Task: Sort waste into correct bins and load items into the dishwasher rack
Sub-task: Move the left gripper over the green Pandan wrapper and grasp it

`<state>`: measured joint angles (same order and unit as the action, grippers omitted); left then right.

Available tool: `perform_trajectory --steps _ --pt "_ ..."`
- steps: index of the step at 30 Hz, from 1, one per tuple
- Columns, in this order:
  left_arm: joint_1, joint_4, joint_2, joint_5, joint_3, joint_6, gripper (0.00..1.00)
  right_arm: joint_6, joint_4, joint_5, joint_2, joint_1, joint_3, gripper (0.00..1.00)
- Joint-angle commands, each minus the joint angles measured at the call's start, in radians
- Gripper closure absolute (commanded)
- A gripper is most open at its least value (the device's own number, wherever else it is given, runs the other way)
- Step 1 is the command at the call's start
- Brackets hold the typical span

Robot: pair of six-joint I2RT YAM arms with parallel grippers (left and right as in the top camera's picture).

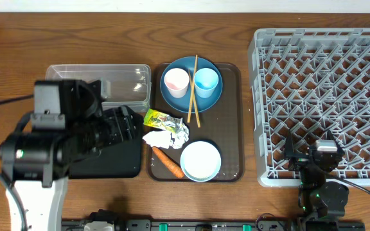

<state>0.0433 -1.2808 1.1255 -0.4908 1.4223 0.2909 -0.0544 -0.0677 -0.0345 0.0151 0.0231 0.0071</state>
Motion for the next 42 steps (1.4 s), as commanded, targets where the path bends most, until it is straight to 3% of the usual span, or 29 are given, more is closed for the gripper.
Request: perform_trajectory --steps 1,4,13,16,18,20,23,25,36,42 --pt "0.003 -0.014 0.037 0.016 -0.011 0.006 0.49 0.016 -0.003 -0.007 0.000 0.002 -0.002 0.01" --pt "0.006 -0.020 0.055 0.086 -0.011 0.013 0.62 0.016 -0.003 -0.007 0.000 0.002 -0.002 0.01" --pt "0.080 0.000 0.111 0.144 -0.024 0.038 0.61 0.016 -0.003 -0.007 0.000 0.002 -0.002 0.01" --pt "0.122 0.036 0.149 0.143 -0.032 0.037 0.23 0.016 -0.003 -0.007 0.000 0.002 -0.002 0.01" --pt "0.140 0.055 0.176 0.139 -0.032 0.037 0.15 0.016 -0.003 -0.007 0.000 0.002 -0.002 0.01" --pt "0.152 0.077 0.207 0.137 -0.032 0.037 0.15 0.016 -0.003 -0.007 0.000 0.002 -0.002 0.01" --pt "0.166 0.103 0.258 0.138 -0.032 0.048 0.34 0.016 -0.004 -0.007 0.000 0.002 -0.002 0.01" --pt "0.177 0.110 0.292 0.142 -0.032 0.071 0.37 0.016 -0.003 -0.007 0.000 0.002 -0.002 0.01" --pt "0.249 0.134 0.469 0.320 -0.034 0.187 0.42 0.016 -0.003 -0.007 0.000 0.002 -0.002 0.01" --pt "0.275 0.209 0.482 0.325 -0.085 0.195 0.41 0.016 -0.003 -0.007 0.000 0.002 -0.002 0.01"
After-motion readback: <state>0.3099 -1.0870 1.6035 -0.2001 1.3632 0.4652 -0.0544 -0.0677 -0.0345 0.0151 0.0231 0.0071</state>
